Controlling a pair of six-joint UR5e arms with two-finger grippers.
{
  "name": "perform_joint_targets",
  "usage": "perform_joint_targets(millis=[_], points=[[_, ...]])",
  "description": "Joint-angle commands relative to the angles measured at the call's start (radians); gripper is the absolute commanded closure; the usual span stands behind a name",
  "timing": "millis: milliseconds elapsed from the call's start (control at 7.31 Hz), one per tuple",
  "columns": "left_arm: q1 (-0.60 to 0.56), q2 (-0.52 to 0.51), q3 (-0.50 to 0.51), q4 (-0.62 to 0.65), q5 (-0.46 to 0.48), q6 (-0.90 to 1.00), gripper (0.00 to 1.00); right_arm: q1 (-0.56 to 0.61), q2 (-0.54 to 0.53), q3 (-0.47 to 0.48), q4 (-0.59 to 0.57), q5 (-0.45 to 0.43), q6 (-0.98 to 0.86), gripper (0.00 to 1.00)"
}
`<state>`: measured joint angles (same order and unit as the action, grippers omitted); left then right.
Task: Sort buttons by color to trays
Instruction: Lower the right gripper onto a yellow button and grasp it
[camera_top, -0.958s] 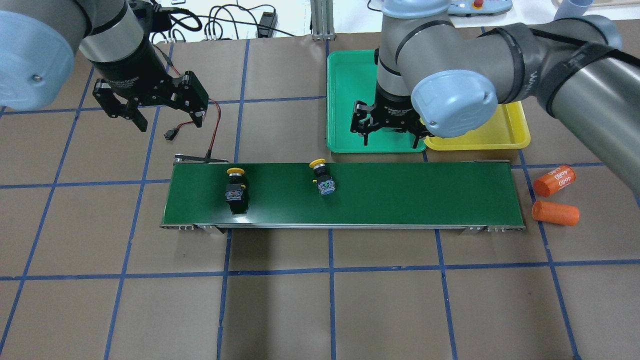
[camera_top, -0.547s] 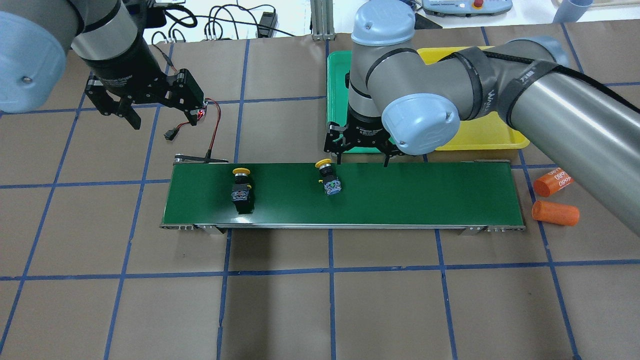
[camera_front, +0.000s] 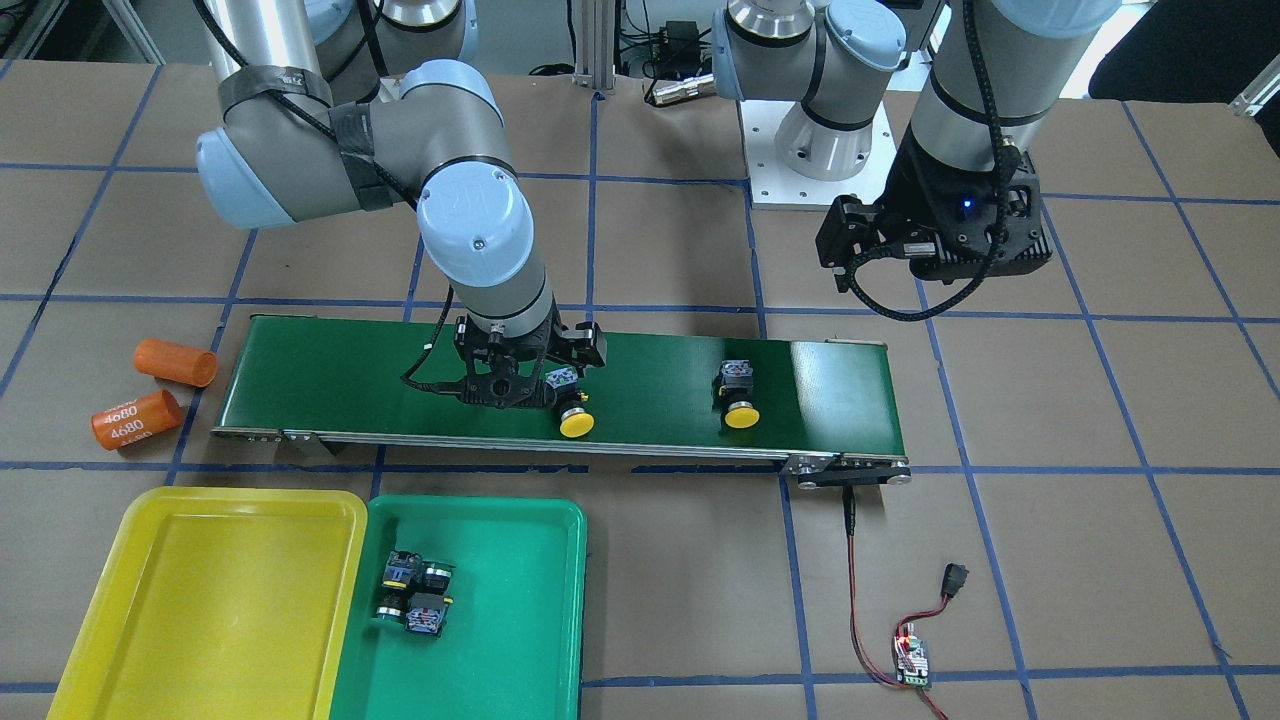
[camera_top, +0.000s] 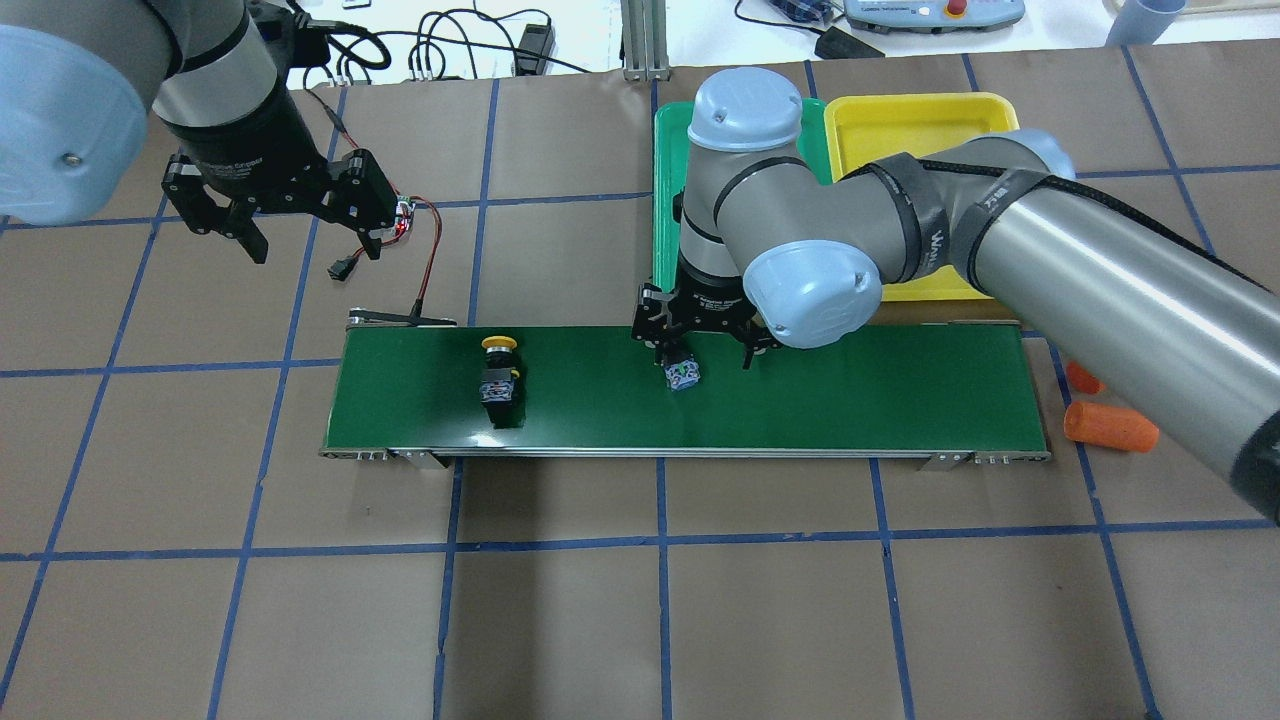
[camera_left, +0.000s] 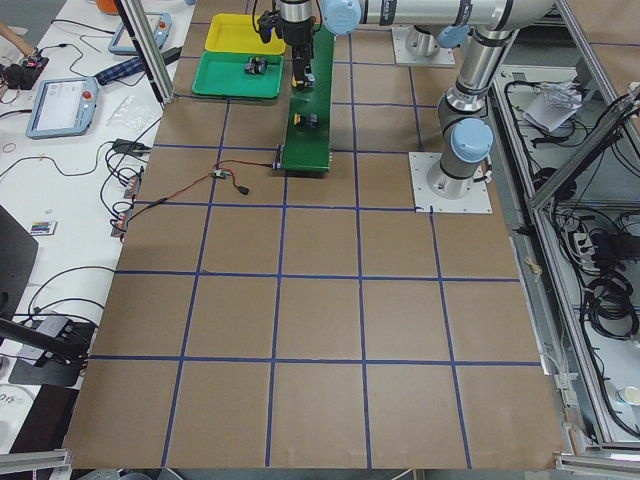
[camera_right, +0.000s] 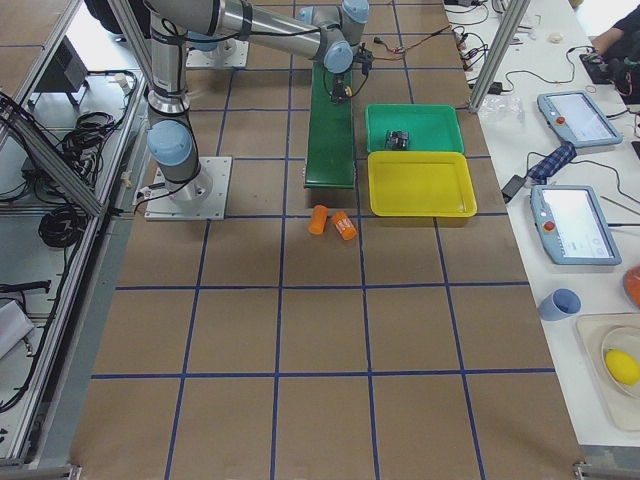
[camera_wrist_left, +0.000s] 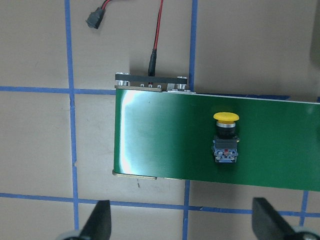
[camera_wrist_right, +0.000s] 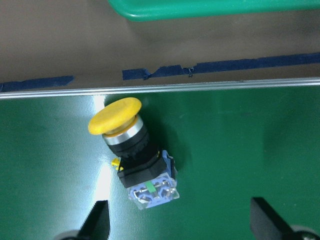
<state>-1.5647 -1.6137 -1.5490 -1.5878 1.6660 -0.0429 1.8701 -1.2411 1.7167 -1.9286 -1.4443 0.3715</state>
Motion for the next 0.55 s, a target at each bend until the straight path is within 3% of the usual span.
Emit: perform_joint_targets(millis=[0, 411], points=[[0.000, 0.004, 0.000, 0.000, 0.001, 0.000, 0.00, 0.001, 0.014, 0.011, -0.020, 0.001, 0.001, 0.00], [0.000, 0.005, 0.001, 0.002, 0.001, -0.002, 0.00, 0.001, 0.060, 0.011, -0.099, -0.013, 0.000, 0.03]])
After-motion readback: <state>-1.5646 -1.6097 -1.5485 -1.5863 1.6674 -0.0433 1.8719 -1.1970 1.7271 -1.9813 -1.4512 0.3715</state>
